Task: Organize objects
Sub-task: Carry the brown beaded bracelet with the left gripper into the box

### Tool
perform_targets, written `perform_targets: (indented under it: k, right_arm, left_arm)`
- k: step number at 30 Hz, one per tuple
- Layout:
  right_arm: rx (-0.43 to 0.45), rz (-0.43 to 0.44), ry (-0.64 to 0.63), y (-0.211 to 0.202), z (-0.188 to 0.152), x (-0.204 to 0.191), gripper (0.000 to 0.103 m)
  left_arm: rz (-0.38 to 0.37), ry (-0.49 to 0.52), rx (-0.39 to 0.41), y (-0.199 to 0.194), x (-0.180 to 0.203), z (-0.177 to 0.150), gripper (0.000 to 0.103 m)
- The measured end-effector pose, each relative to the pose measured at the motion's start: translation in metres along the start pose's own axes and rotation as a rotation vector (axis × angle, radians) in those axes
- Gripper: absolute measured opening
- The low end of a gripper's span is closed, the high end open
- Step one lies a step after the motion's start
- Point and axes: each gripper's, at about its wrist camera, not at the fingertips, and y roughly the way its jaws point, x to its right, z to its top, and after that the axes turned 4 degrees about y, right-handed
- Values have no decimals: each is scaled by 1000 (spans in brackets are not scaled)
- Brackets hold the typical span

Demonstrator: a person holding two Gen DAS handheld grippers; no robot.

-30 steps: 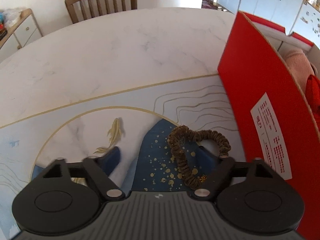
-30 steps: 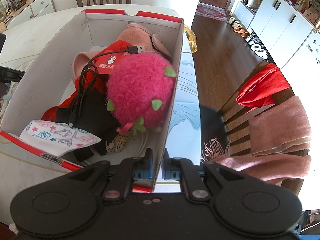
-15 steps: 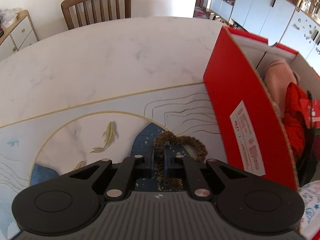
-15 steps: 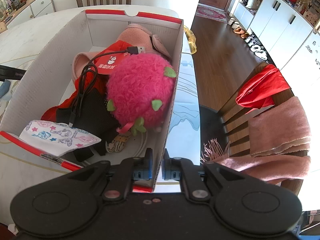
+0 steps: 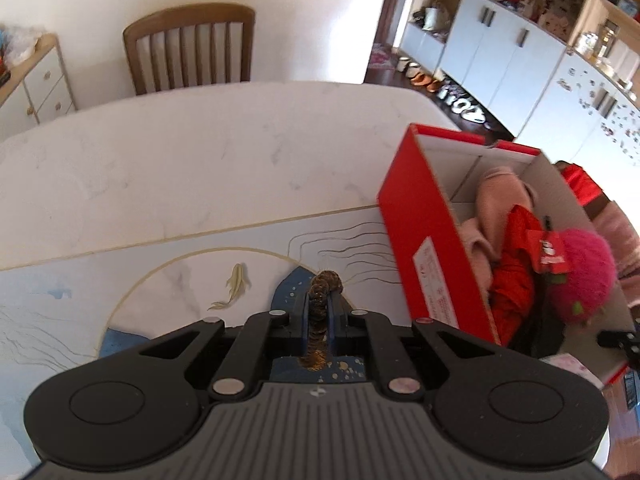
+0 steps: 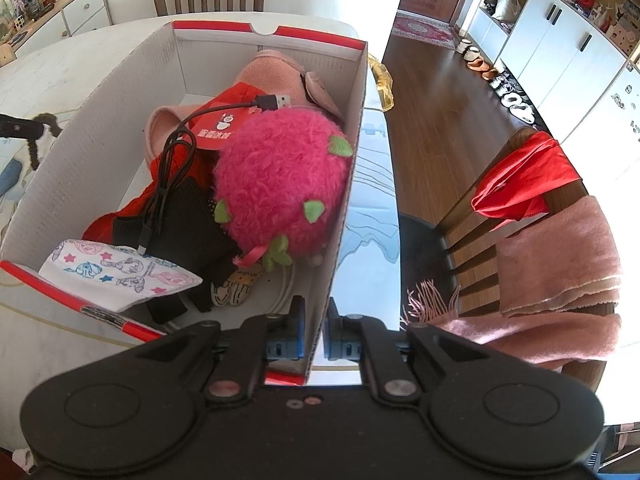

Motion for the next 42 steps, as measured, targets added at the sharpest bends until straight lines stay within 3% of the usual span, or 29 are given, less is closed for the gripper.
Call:
perform_targets:
  k: [7,16,33,42]
  right_arm:
    - [2,-2,-4,0,0,-1,8]
    - [6,0,-9,1,0,-3,8]
    - [15,4,-15,1,-2,-3,8]
    - [17,4,-13,0,-2,-3,8]
  left_arm:
    - [-65,61,27,-37,18,6,8]
    - [-165,157,74,-72,68,21,8]
    - [-311,329,3,-39,165,12,8]
    - [-269,379,-52,-8,183,1,8]
